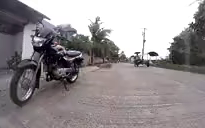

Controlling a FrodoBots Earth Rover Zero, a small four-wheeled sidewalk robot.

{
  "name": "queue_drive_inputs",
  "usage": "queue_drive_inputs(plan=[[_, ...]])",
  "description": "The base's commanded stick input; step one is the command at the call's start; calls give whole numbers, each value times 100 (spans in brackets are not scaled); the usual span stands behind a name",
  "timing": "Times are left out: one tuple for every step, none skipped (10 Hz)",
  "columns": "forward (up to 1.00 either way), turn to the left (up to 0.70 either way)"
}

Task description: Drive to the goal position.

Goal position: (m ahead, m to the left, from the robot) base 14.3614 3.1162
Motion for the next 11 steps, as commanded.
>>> queue_drive_inputs(plan=[[70, 0], [70, 0], [70, -12], [70, -27], [70, -22], [70, -4], [70, 0], [70, 0], [70, 0], [70, 0], [70, 0]])
